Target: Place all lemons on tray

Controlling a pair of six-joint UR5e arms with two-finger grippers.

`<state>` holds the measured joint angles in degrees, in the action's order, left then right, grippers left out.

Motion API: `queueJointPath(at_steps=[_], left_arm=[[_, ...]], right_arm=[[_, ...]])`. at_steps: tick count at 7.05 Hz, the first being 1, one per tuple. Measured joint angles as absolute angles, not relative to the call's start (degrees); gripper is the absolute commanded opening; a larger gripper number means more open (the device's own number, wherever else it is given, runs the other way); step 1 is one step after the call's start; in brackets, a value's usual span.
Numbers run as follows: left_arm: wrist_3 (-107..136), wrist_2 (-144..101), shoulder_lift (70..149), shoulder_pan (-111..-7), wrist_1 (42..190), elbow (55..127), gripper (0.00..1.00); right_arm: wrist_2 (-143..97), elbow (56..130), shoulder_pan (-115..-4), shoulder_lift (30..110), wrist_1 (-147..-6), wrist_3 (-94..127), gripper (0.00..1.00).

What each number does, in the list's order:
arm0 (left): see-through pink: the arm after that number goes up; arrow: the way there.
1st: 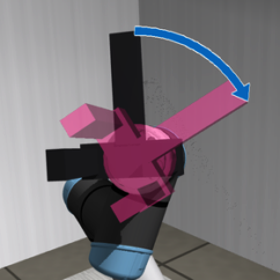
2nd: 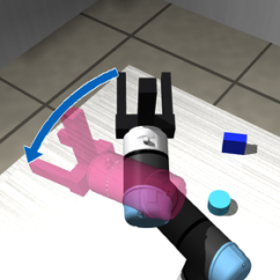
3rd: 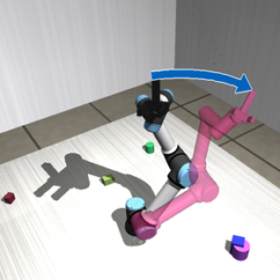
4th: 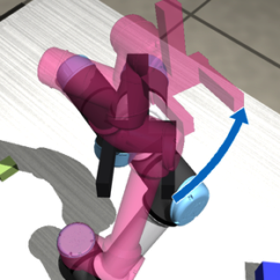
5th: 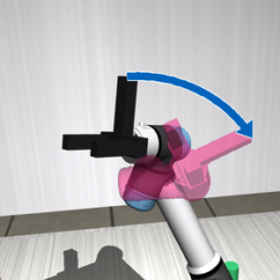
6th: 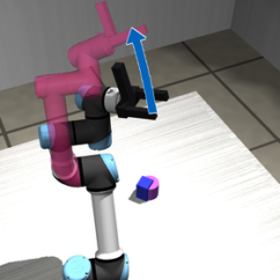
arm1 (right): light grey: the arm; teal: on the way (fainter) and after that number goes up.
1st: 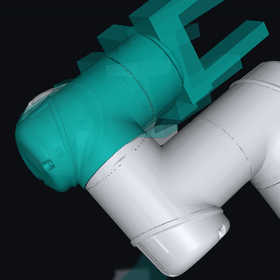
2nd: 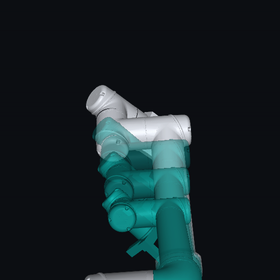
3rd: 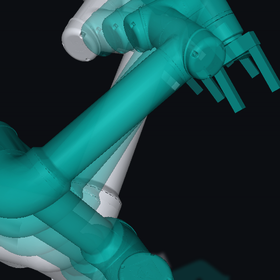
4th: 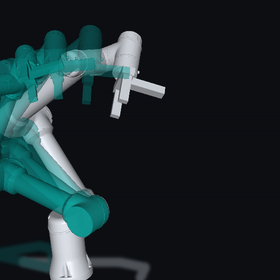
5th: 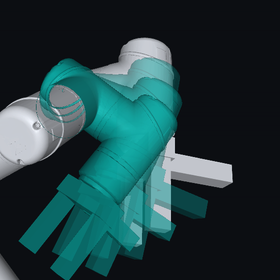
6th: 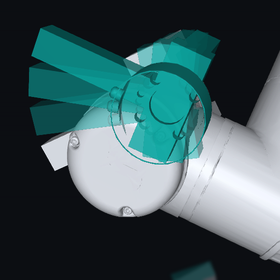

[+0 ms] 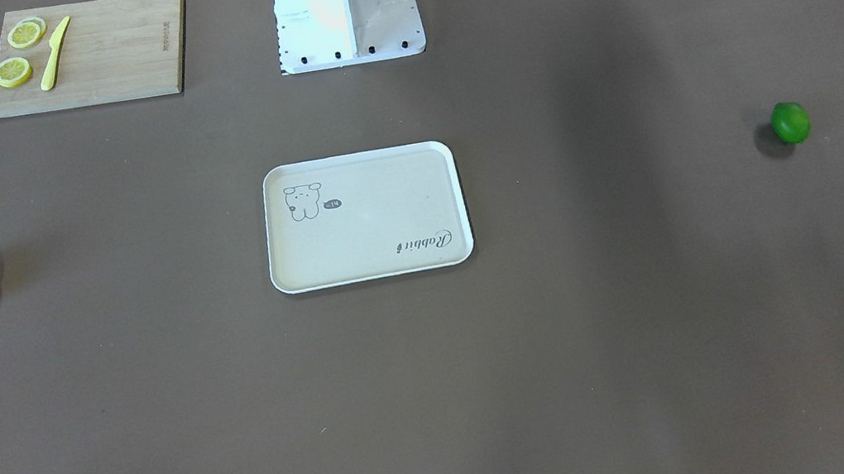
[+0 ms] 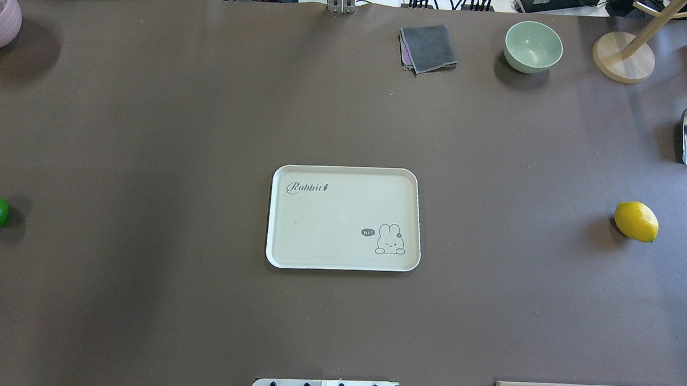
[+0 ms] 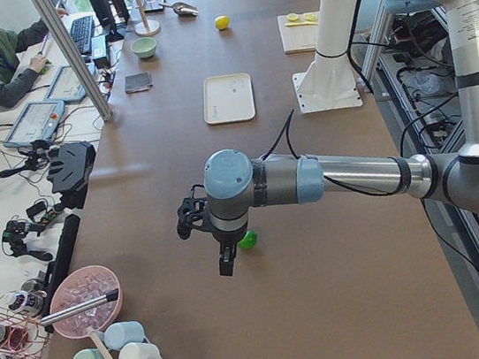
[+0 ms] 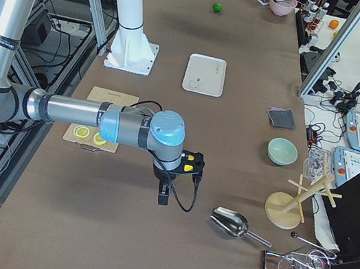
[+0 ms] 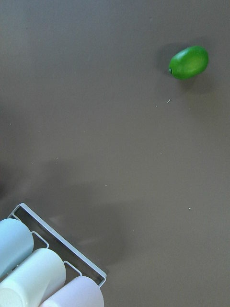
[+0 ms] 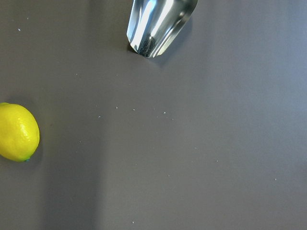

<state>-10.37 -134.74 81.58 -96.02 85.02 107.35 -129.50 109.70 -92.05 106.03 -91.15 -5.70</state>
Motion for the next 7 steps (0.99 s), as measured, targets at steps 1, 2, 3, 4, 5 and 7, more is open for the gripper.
queueJointPath(at_steps=[1, 2, 3, 4, 5, 7], left_arm=[[-10.37, -134.73, 81.24, -95.92, 85.06, 107.36, 0.99], [-10.39, -134.75, 80.40, -95.80, 85.33, 107.35, 0.99], [-10.41, -134.79, 79.81, -95.70, 85.74, 107.40, 0.99], [-10.39, -134.80, 79.77, -95.61, 85.97, 107.86, 0.99], [-10.38, -134.76, 79.90, -95.57, 86.39, 108.44, 0.99], [-10.33, -134.78, 80.00, -95.54, 89.41, 108.64, 0.99]], right_arm=[[-129.11, 109.67, -91.14, 106.17, -91.14, -5.69, 1.00], [-129.22, 109.54, -90.29, 106.43, -91.11, -5.66, 1.00], [-129.38, 109.42, -89.55, 106.72, -91.07, -5.64, 1.00], [-129.51, 109.63, -89.13, 106.73, -90.93, -5.63, 1.00], [-129.63, 110.77, -89.00, 106.58, -90.89, -5.63, 1.00], [-130.66, 113.57, -88.95, 106.48, -90.82, -5.41, 1.00]])
